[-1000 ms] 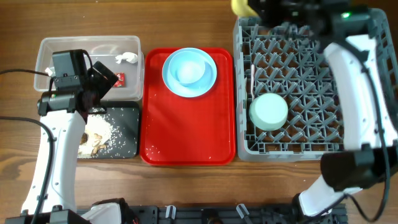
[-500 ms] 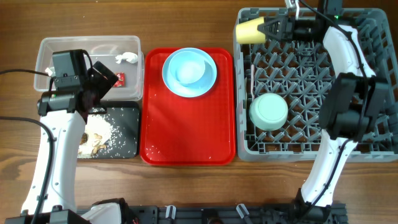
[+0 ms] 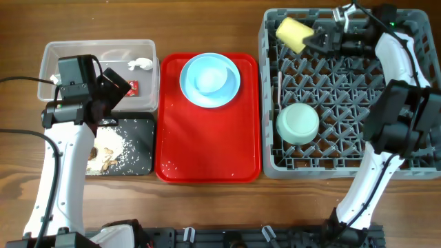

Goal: Sort waste into correct bins and load items into the dishwasher rack
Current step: 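Lift the yellow cup and place it upside down in the rack, then return the right gripper to the light-blue bowl and grasp its rim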

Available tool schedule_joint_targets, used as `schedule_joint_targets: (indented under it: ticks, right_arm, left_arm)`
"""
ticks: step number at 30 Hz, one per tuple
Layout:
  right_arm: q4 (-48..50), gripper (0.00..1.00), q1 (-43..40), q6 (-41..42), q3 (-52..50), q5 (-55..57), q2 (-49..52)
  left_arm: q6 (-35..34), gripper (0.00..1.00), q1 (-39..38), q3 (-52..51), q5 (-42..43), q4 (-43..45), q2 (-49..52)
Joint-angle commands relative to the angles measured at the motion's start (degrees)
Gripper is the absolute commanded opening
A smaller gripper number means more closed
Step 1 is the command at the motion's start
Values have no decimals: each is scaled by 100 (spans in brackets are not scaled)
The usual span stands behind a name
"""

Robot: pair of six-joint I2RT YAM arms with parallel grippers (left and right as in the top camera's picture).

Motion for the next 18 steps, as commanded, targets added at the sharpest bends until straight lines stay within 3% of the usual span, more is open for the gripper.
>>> schedule_joint_targets:
  ticks: [1, 7, 13, 18]
  right_arm:
    - [-190, 15, -337, -367, -61, 538, 11]
    - [-595, 29, -708, -396, -61, 671, -131]
    - [-756, 29, -752, -306, -59, 1624, -804]
    - [-647, 29, -243, -114, -55, 2938, -1843]
  left_arm:
    - [90, 100, 20, 44, -15, -4, -94]
    - [90, 100, 20, 44, -15, -4, -94]
    - [90, 100, 20, 44, -15, -4, -94]
    - [90, 100, 20, 44, -15, -4, -94]
